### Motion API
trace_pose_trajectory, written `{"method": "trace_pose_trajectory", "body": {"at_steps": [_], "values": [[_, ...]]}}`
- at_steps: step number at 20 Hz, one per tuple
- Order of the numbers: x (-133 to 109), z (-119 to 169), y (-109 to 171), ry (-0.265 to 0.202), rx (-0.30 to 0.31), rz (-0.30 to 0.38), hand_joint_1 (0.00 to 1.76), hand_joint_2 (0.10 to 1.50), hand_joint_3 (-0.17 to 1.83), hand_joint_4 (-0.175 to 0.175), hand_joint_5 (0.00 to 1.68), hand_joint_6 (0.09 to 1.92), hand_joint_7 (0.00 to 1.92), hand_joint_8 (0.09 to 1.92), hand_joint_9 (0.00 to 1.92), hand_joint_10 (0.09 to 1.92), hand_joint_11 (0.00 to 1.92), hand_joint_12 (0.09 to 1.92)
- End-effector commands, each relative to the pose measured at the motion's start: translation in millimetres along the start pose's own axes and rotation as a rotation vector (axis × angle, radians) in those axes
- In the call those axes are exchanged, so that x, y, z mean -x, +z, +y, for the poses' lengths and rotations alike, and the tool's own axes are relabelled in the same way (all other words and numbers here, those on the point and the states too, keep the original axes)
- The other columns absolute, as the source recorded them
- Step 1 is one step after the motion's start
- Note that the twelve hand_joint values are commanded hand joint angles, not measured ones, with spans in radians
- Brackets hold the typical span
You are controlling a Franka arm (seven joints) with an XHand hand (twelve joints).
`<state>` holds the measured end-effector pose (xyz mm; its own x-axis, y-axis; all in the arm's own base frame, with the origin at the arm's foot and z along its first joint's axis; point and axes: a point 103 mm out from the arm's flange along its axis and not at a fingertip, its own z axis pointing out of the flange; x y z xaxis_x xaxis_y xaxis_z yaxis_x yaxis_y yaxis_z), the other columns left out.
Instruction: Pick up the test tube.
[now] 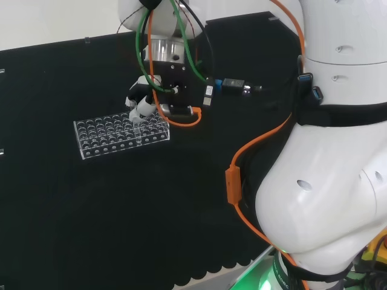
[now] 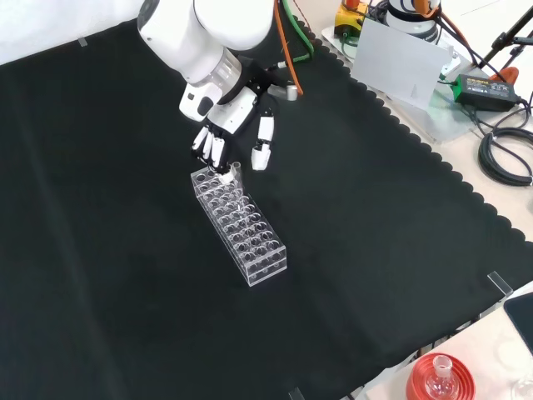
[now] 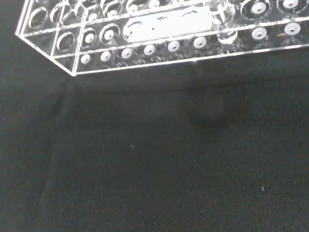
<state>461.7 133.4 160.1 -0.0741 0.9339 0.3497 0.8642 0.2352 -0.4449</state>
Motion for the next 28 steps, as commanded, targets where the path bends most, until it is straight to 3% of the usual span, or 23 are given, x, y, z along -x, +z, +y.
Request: {"method": "trace_pose_trajectory", "body": {"at_steps": [1, 14, 21, 28], "values": [[-6, 4, 2, -0.006, 0.003, -0.017, 1.04, 1.02, -0.17, -0.037, 0.51, 0.81, 0.7, 0.79, 0.43, 0.89, 0.0, 1.57], [-7, 9, -8, 0.015, 0.056, -0.054, 1.08, 1.0, -0.17, -0.052, 0.61, 0.86, 0.84, 0.76, 0.57, 0.84, 0.11, 1.56], [-9, 13, -11, 0.011, 0.056, -0.078, 1.1, 0.96, -0.17, -0.059, 0.71, 0.82, 0.97, 0.72, 0.69, 0.78, 0.21, 1.52], [-13, 16, -10, 0.009, 0.039, -0.09, 1.1, 0.91, -0.17, -0.055, 0.68, 0.79, 0.98, 0.72, 0.7, 0.77, 0.22, 1.52]]}}
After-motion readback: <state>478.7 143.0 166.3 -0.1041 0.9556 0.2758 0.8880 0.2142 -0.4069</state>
